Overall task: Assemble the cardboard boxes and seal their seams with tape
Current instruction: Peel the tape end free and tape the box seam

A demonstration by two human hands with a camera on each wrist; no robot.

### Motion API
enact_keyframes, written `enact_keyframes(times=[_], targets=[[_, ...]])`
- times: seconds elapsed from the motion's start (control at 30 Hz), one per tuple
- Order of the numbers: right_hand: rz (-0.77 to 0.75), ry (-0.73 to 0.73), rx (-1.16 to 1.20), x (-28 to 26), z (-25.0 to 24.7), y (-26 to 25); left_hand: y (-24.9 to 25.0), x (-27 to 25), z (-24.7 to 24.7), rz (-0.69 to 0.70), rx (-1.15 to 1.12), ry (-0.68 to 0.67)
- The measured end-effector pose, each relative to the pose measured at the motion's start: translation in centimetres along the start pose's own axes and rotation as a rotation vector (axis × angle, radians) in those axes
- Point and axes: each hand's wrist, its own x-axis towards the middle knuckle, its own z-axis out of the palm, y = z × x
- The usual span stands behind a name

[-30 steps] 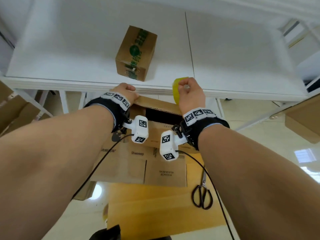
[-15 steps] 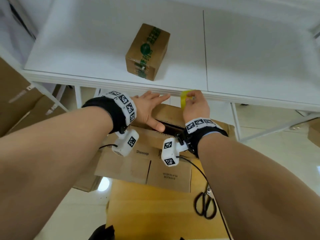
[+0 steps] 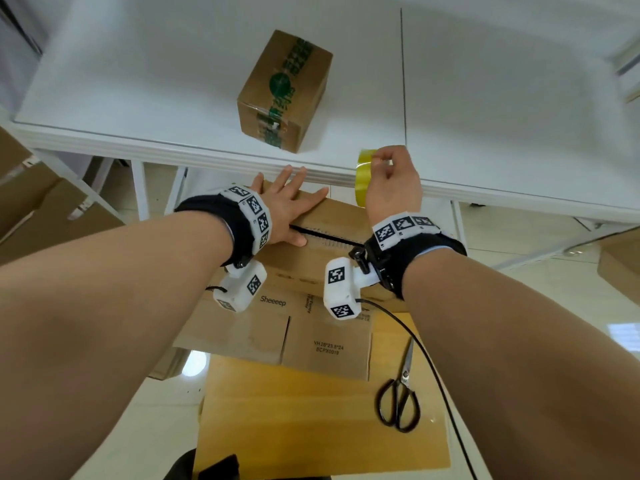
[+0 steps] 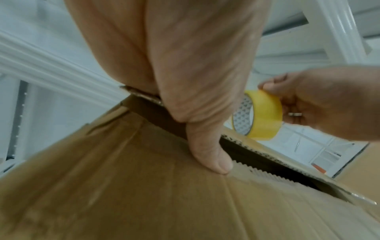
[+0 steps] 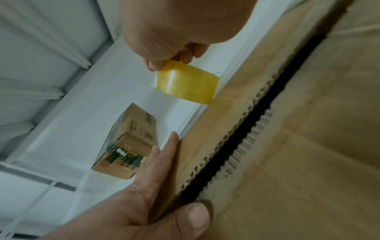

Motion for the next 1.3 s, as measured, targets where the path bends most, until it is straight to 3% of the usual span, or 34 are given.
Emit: enact_keyframes(times=[0.13,0.27,0.43,0.6,0.97,1.3], targets=[[-0.077,-0.025,0.124,-0.2,0.6,-1.7,0.0,0.3,0.2,-0.007,-0.021,0.003],[-0.060,-0.092,0.235,-1.0,2.3,-2.3,-0.4,0.4,0.3,-0.012,-0.059,0.014],[-0.067,-0.171,0.188,-1.1,2.8,-2.7,-2.1,-0.7,2.5,-0.145,-0.169,0.102],[-0.101,-0.268,0.129,-1.9,3.1,-2.8,-2.6,-1.7,4.1,-0.217,-0.223,0.064],[0.005,-0.179,0.113,-1.2,2.3,-2.5,-1.3,-2.5,1.6,-0.263,-0.261,-0.001],[0.041,-0.006,0.112,-0.4,-1.2,-2.1,0.7,-2.7,-2.8,-0.298,-0.252,-0.063]])
